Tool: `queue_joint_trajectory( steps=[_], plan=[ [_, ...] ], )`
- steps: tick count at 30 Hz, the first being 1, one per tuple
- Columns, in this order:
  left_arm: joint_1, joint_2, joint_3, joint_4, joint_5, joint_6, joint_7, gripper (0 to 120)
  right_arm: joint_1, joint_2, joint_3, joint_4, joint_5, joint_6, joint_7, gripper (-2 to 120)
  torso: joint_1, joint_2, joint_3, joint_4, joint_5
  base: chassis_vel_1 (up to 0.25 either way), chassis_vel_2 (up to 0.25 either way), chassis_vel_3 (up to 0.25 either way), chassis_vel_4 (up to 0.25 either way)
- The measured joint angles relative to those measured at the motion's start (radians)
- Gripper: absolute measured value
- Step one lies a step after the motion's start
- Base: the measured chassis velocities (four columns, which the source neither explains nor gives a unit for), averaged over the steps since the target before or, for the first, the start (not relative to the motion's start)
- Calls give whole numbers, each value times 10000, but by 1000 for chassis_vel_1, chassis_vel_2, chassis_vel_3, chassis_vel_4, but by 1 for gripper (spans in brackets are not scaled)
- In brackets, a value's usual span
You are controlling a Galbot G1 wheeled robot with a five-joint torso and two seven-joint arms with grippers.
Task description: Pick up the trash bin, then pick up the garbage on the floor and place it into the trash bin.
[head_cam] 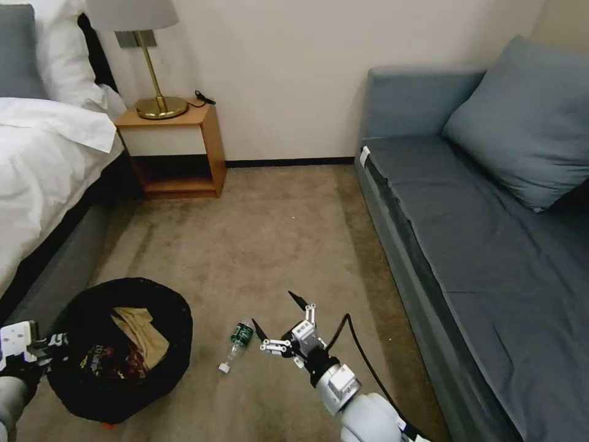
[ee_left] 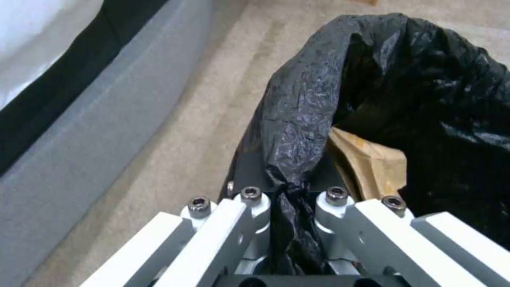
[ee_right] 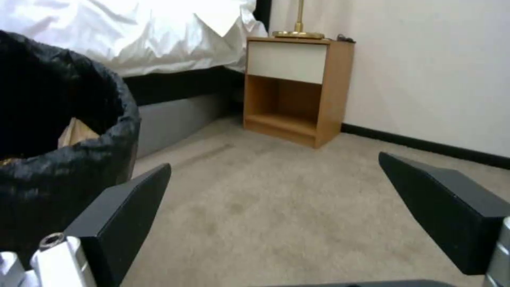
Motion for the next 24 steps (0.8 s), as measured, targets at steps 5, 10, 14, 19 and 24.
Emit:
queue_joint_trajectory(
  steps=[5, 10, 14, 19, 24],
  plan=[
    [-38, -21, -84, -18, -63, 0, 0, 6, -64, 53, -62, -222, -23, 41, -34, 100, -1, 0, 0, 2, 0, 0, 0, 0, 0],
    [-67, -2, -166, -39, -148, 0, -1, 6, -65, 85, -170, -383, -49, 16, -43, 100, 0, 0, 0, 2, -1, -24, 23, 31, -22],
    [-68, 29, -241, -39, -300, 13, -2, 6, -59, 95, -215, -460, -50, -28, -44, 100, 0, 0, 1, 1, -2, -76, 76, 76, -66],
    [-89, 69, -266, 4, -342, 23, -4, 6, -41, 103, -255, -580, -75, -50, -45, 100, 0, 0, 1, 2, -2, -69, 83, 77, -73],
    [-127, 114, -270, 61, -343, 33, -11, 6, 65, 21, -384, -809, -112, -85, -45, 100, 0, 0, 1, 1, -2, -60, 56, 59, -63]
  ],
)
